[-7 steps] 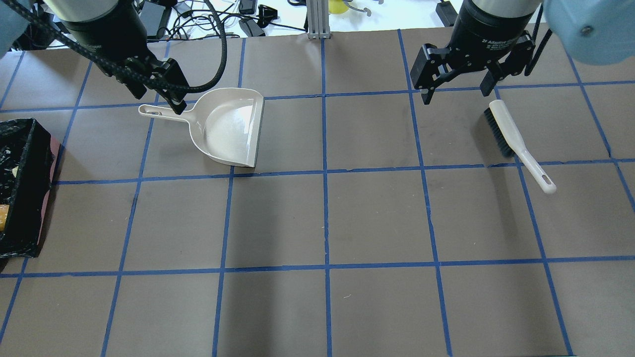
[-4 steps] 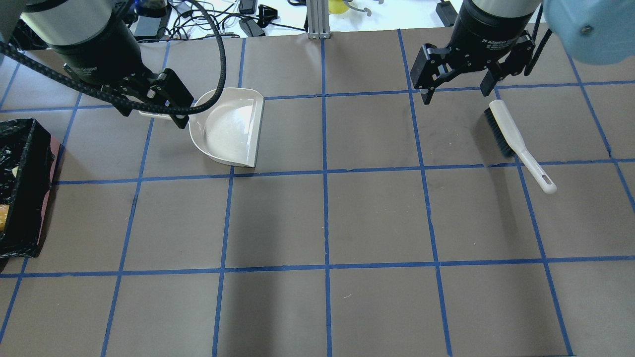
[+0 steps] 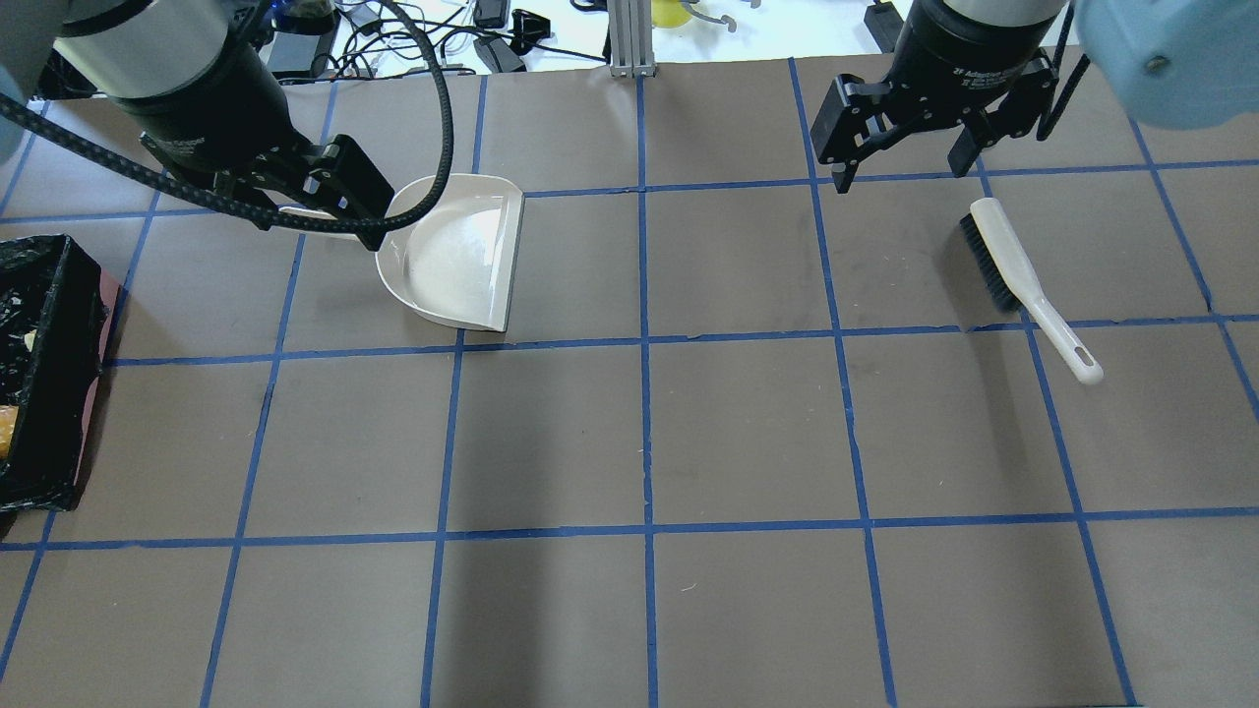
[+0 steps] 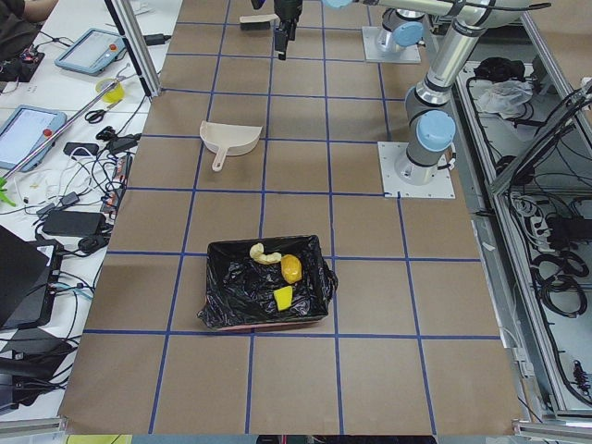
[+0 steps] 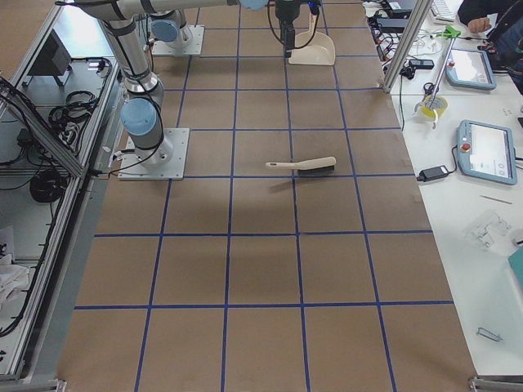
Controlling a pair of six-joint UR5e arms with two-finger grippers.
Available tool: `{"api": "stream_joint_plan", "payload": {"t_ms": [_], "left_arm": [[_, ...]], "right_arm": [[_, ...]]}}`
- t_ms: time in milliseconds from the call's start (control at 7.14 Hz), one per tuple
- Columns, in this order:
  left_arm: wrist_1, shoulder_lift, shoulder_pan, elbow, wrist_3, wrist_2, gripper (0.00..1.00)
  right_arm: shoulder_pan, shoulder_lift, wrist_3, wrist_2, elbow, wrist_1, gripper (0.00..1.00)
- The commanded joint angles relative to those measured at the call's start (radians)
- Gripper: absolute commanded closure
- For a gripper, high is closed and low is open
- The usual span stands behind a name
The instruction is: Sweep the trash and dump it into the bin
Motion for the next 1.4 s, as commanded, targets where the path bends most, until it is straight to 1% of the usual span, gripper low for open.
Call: {"api": "stream_joint_plan", "payload": {"t_ms": [0, 140, 280, 420, 840, 1260], "left_arm": [[0.079, 0.015, 0.001, -0.059, 0.005, 0.013, 0.0], [0.125, 0.021, 0.007, -0.042, 0.005, -0.005, 0.0], [0.104, 0.0, 0.0, -0.074, 0.009, 0.014, 0.0], [0.077, 0.035, -0.005, -0.099, 0.017, 0.016, 0.0], [0.099, -0.008, 0.117, -0.036, 0.035, -0.016, 0.0], [0.081, -0.005, 0.104, -0.051, 0.025, -0.004, 0.0]], "right_arm": [[0.0, -0.001, 0.009, 0.002, 0.0, -0.015, 0.0], [0.0, -0.001, 0.011, 0.001, 0.0, -0.012, 0.0], [0.0, -0.001, 0.011, -0.001, 0.0, -0.009, 0.0], [0.0, -0.001, 0.011, -0.001, 0.0, -0.009, 0.0], [0.0, -0.001, 0.012, -0.001, 0.0, -0.006, 0.0], [0.0, -0.001, 0.012, -0.001, 0.0, -0.004, 0.0]]}}
